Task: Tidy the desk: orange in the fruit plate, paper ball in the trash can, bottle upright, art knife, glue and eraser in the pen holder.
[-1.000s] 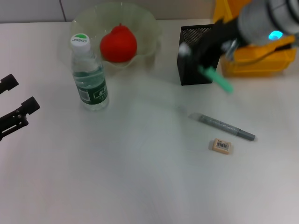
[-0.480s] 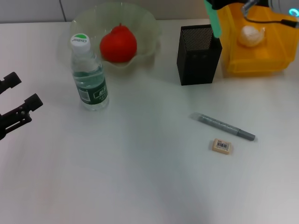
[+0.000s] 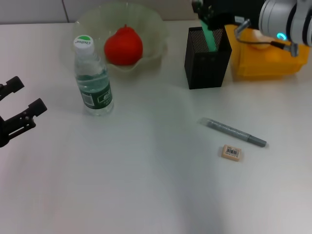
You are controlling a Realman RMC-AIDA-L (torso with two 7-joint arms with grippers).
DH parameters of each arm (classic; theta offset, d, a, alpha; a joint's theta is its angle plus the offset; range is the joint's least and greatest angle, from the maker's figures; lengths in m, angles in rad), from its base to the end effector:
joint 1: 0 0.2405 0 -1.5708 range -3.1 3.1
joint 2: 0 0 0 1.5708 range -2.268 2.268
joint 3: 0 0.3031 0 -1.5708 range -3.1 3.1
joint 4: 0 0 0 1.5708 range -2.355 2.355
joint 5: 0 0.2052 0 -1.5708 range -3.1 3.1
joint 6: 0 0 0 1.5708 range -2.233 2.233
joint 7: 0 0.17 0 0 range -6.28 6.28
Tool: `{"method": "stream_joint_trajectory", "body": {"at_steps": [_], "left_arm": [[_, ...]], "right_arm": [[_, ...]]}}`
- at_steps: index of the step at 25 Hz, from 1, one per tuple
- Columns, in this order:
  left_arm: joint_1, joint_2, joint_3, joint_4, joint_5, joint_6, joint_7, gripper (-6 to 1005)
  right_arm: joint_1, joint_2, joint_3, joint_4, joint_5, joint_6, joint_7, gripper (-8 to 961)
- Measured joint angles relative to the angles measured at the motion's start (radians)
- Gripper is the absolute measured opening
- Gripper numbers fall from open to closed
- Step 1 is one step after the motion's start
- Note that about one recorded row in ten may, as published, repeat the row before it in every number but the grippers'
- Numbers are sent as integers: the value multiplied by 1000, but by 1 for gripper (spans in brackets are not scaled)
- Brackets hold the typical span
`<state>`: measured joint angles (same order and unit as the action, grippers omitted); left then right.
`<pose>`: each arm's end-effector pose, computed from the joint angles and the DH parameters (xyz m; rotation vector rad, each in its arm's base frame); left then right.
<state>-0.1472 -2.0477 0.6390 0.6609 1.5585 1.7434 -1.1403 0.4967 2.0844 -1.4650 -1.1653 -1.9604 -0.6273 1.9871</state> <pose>-0.3527 0.2543 0.0276 -2.2563 -0.5502 -1.0307 0.1895 0.4532 -0.0443 -2.2893 0.4545 0.3916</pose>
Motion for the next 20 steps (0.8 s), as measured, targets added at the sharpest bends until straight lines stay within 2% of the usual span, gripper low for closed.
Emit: {"method": "stream_joint_trajectory", "body": {"at_steps": [3,9,13,17,18,19,20], "left_arm": [[0,0,-1,0,0,0,0,862],[-4,0,1,0,0,-3,1,862],[-12,0,0,0,0,-6,1,862],[-14,3,1,0,0,-6,1,862],[-15,6,1,0,0,-6,1,862],[-15,6,1,0,0,-6,1,862],[-15,7,1,0,0,-6,1,862]], "right_arm": [[2,0,0,43,12,0,-18,177],[-18,0,1,42,12,-7,-10,186],[-19,-2,12,22,3,-76,7,192],[-35,-4,33,-63,-63,-154,83,389],[-48,-4,46,-150,-144,-223,162,428],[-48,-4,46,-150,-144,-223,162,467],[-57,-4,49,-259,-260,-325,270,505]]}}
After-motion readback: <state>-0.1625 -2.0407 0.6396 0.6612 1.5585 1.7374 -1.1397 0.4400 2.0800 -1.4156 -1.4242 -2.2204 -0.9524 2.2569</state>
